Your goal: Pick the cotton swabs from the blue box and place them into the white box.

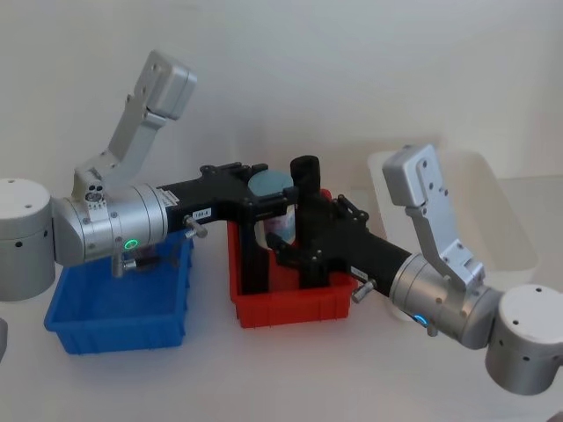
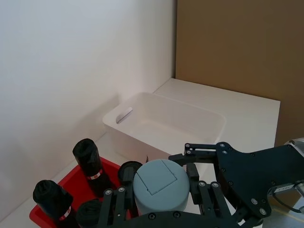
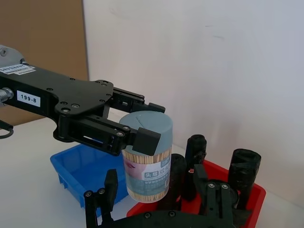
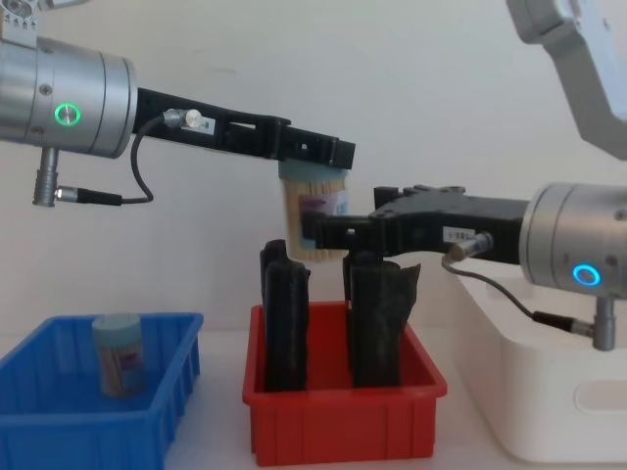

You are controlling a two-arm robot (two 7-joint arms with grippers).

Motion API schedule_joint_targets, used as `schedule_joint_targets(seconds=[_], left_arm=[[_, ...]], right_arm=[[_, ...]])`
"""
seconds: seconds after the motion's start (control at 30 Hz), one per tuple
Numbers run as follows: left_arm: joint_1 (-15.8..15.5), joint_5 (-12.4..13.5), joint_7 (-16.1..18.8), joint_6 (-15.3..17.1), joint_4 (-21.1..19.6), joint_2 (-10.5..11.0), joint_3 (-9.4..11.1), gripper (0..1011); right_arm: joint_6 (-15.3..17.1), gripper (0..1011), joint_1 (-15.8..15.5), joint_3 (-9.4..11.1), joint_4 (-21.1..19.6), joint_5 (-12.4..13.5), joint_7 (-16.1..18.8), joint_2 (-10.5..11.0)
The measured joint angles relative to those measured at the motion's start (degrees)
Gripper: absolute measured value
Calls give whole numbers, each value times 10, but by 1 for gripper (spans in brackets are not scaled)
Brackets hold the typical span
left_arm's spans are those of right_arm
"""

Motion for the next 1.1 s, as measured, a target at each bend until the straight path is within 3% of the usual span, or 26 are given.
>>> schedule_joint_targets(seconds=[0.57,0.93,1.0,1.1], left_arm=[[0,0,0,0,0,0,0,670],[0,0,0,0,0,0,0,670],[0,0,0,0,0,0,0,670],[0,0,1,0,0,0,0,671]], right_arm=[[-8,1001,42,-14,73,-13,17,-28],[-18,745,56,-21,99,-17,24,-37],[-21,656,58,-21,102,-17,24,-38],[-24,644,59,-22,105,-17,24,-39]])
